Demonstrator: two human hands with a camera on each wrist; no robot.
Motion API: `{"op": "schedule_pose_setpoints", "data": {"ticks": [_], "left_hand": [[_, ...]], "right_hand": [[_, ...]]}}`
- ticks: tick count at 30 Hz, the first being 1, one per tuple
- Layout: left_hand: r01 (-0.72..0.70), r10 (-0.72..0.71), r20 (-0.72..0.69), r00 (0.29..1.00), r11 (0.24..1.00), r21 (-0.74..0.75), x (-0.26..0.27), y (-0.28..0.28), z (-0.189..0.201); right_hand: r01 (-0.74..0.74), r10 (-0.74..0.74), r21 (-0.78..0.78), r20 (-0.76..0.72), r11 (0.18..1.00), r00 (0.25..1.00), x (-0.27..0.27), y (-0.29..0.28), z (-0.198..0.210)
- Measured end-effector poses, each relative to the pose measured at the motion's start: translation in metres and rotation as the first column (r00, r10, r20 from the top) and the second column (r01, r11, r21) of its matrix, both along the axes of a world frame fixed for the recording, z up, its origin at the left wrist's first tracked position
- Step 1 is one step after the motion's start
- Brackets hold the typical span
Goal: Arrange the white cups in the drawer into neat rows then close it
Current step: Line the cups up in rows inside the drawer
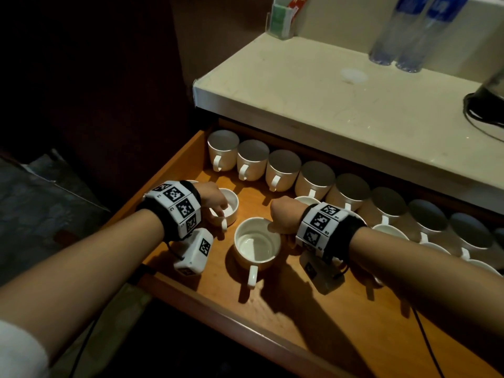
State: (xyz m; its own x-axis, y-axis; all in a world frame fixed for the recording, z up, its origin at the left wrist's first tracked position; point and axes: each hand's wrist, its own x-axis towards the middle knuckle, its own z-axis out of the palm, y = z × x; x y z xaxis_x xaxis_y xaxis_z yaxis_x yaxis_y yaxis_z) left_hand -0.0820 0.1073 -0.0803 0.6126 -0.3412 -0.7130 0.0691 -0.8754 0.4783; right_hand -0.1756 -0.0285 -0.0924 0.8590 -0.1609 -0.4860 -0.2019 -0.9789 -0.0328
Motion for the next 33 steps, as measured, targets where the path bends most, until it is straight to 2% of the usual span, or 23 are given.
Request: {"op": "schedule_pose_setpoints", "data": {"ticks": [10, 15, 24, 29, 33], "left_hand": [[-0.014, 0.015, 0.073, 0.997, 1.0, -0.002, 0.011, 0.009, -0.007], [0.001, 0.001, 0.085, 0.996, 1.0, -0.016, 0.015, 0.007, -0.004], [-0.005, 0.021, 0.078, 0.997, 0.98, -0.2, 0.013, -0.011, 0.002], [0.11, -0.109, 0.018, 0.994, 0.983, -0.146, 0.009, -0.025, -0.006], [0.148, -0.147, 0.014, 0.989, 0.986, -0.082, 0.007, -0.035, -0.016]], "right_hand": [[0.109, -0.108, -0.039, 0.029, 0.993, 0.994, 0.008, 0.003, 0.002], [0.111, -0.111, -0.061, 0.012, 0.992, 0.994, 0.014, -0.001, 0.006], [0.099, -0.092, -0.065, 0.104, 0.993, 0.99, 0.022, -0.01, 0.009], [0.123, -0.117, -0.043, 0.126, 0.991, 0.985, 0.023, -0.016, 0.003], [0.167, -0.163, -0.011, 0.163, 0.986, 0.973, 0.025, -0.023, 0.0]]}}
